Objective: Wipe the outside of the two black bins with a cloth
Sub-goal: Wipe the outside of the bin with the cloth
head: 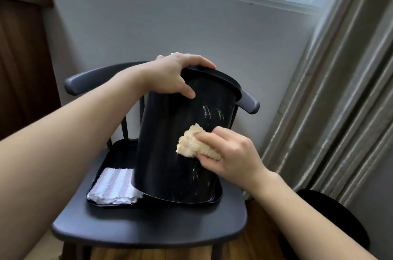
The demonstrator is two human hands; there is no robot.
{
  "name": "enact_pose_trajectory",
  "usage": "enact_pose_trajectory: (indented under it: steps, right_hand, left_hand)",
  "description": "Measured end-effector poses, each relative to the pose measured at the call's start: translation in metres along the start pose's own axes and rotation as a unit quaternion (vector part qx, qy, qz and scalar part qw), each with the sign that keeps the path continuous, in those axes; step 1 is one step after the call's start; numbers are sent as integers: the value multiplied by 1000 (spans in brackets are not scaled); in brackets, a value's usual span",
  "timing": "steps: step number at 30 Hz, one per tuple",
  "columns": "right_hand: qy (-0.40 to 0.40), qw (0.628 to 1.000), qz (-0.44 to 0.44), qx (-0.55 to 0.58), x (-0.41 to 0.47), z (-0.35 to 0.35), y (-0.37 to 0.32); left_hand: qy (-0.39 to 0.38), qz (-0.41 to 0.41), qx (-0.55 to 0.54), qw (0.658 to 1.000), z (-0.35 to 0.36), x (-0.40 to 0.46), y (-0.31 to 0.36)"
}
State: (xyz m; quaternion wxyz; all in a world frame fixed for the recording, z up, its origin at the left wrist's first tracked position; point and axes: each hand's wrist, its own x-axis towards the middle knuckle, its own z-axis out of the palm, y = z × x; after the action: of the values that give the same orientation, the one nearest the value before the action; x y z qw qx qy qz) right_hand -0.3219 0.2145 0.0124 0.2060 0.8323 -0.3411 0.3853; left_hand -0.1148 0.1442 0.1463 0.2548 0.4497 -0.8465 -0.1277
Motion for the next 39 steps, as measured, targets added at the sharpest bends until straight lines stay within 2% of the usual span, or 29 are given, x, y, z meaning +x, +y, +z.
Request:
enact_pose_trajectory:
  steps: [2,7,11,15,18,22,24,26,29,31,39]
  right_hand:
    - [6,1000,7,-15,9,-4,5]
    - [72,991,115,-9,57,-15,18]
    - [51,993,104,-23,75,-20,28]
    - [49,988,148,-10,69,-27,39]
    - [34,994,101,1,53,-24,28]
    - [-36,999,4,18,11,-13,7]
    - [-47,999,-10,12,7,-13,5]
    - [-12,1000,23,4,19,-14,11]
    - [55,990,129,5,43,-19,22]
    - [59,987,148,18,45,-17,21]
    - [-61,998,-22,25,-31,1,-10]
  left_hand:
    - [3,1,3,1000,0,-1,0]
    - [-6,22,20,1000,-1,-3,3]
    - [-16,37,14,999,-3,-4,3]
    - [-13,20,4,1000,-4,-5,4]
    - [-10,16,2,1000,-2,-5,6]
    - [-5,7,-5,1000,-3,-5,3]
    - [-5,8,-11,1000,-4,-6,1]
    - [-6,7,-16,1000,-3,-5,-1]
    - [-4,-2,-12,1000,-1,-2,-2]
    - [-1,-9,-9,1000,-1,-1,-3]
    - [-9,-15,-34,999,0,0,-5]
